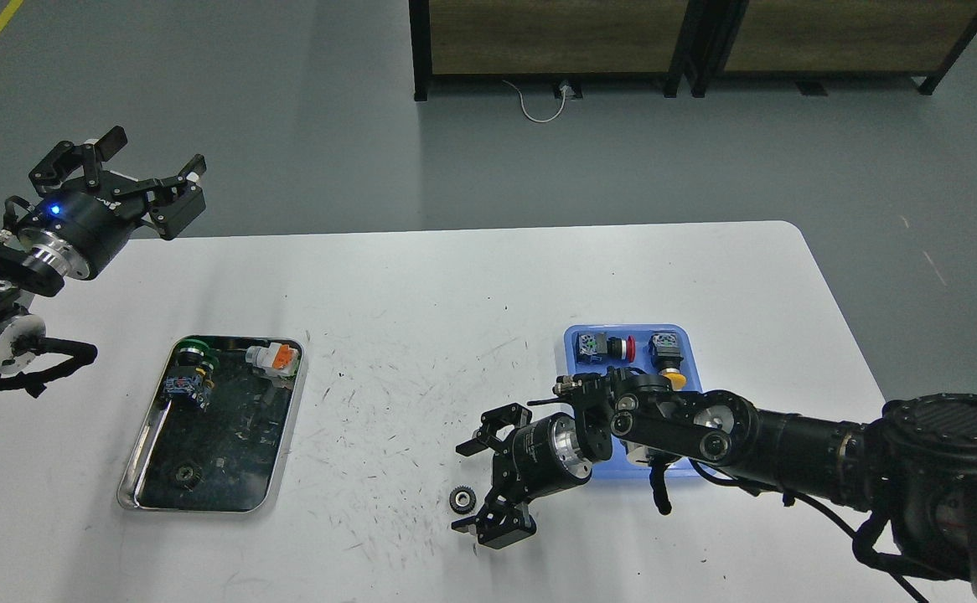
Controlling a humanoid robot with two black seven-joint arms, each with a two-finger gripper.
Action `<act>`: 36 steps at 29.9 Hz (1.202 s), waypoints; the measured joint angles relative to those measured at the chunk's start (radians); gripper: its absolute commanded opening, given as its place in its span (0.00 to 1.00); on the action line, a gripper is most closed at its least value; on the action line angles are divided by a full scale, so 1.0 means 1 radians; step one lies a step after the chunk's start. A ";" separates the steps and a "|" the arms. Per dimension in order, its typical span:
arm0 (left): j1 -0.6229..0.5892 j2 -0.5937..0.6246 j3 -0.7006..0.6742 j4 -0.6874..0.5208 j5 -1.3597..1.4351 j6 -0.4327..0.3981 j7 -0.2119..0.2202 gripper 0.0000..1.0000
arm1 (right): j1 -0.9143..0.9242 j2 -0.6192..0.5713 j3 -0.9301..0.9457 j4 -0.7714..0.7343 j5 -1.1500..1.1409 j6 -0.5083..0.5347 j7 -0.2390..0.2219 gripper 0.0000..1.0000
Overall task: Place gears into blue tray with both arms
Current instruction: 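Grasp the black gear on the table with the right gripper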
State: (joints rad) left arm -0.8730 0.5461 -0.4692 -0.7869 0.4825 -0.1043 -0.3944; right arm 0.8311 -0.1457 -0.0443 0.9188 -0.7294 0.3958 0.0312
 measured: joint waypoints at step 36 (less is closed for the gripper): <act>-0.015 0.003 0.003 0.000 0.000 -0.002 0.002 0.98 | 0.008 0.046 -0.025 -0.058 -0.002 0.014 -0.030 0.64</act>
State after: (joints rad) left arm -0.8882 0.5492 -0.4664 -0.7870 0.4823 -0.1059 -0.3928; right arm 0.8391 -0.0997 -0.0688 0.8609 -0.7316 0.4095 0.0015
